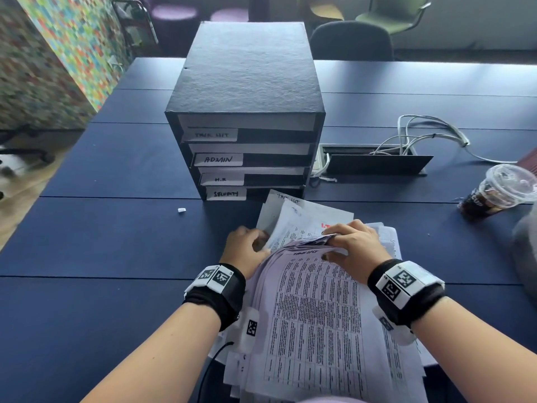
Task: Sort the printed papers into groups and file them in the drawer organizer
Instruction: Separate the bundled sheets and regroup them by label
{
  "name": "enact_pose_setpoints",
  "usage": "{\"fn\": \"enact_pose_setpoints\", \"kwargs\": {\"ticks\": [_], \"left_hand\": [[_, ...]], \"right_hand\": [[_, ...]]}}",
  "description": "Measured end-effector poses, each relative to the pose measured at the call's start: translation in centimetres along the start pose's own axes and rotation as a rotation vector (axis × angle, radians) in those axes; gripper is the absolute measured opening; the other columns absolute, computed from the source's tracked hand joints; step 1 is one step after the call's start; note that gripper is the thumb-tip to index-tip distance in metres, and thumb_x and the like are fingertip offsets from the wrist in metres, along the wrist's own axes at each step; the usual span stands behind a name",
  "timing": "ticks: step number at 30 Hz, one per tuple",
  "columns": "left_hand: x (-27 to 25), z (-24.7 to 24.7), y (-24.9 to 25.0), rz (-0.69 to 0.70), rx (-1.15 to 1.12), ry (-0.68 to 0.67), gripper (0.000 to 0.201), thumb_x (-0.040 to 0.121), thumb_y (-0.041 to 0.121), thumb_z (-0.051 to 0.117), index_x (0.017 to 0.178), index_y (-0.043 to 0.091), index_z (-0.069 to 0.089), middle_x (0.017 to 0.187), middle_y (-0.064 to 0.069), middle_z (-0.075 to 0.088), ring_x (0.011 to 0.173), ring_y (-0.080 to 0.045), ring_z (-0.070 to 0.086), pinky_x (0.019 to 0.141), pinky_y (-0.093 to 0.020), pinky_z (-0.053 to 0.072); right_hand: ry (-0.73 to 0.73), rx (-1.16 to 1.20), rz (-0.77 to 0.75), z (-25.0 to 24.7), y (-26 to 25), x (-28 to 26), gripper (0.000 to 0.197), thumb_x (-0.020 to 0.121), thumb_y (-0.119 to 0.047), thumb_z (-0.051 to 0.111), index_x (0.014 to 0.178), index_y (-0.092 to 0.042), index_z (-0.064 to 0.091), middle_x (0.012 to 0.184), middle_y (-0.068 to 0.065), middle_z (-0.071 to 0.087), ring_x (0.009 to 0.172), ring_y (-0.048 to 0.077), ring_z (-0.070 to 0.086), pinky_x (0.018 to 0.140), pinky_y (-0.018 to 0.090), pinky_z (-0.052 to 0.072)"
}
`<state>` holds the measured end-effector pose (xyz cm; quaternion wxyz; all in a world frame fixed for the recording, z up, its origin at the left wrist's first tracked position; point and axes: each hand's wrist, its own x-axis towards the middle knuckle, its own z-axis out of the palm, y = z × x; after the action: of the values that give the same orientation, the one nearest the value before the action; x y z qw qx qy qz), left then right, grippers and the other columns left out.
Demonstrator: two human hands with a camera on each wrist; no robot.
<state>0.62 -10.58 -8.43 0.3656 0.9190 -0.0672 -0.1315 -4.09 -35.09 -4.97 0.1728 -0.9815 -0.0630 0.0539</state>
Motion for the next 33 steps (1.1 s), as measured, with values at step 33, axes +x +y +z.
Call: {"fn": "enact_pose_setpoints", "kwargs": {"ticks": [33], "left_hand": [[0.2, 0.6, 0.1, -0.019, -0.145, -0.052, 0.039, 0.081, 0.014, 0.068, 0.119, 0.011, 0.063, 0.116, 0.003, 0.043, 0.118, -0.022, 0.046, 0.106, -0.036, 0.038]], "right_hand": [[0.003, 0.023, 0.005, 0.4, 0.2, 0.0, 0.019, 0.08, -0.04, 0.068, 0.093, -0.027, 0.073, 0.12, -0.021, 0.057, 0.106, 0.017, 0.042, 0.097, 0.039, 0.031]]}}
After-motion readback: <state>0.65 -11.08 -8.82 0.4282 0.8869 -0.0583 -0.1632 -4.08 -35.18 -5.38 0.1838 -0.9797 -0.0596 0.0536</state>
